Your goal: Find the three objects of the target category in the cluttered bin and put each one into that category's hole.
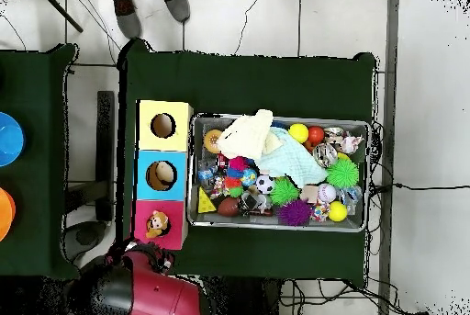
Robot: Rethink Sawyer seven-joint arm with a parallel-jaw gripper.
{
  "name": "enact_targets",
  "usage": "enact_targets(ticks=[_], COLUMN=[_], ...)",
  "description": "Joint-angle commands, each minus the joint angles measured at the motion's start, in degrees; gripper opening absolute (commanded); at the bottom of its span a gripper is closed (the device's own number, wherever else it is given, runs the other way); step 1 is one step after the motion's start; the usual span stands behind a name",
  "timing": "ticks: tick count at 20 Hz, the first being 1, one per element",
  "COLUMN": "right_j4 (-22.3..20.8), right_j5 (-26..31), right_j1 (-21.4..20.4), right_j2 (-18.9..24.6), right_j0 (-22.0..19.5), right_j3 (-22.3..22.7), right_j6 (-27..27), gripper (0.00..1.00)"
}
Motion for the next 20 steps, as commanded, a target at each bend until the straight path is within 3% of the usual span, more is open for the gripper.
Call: enact_targets(ticks=[1,7,20], right_j4=[-2.9,-3.5,-1.9], right_j5=[0.4,0.3,-7.5], right_j1=[-3.5,-1.6,3.1], right_j2=[5.6,6.7,11.4], right_j0=[-4.1,-3.4,-4.9], right_j3=[2.1,-0.1,0.5], right_j6=[1.7,4.6,6.7], gripper=[0.00,0.00,0.00])
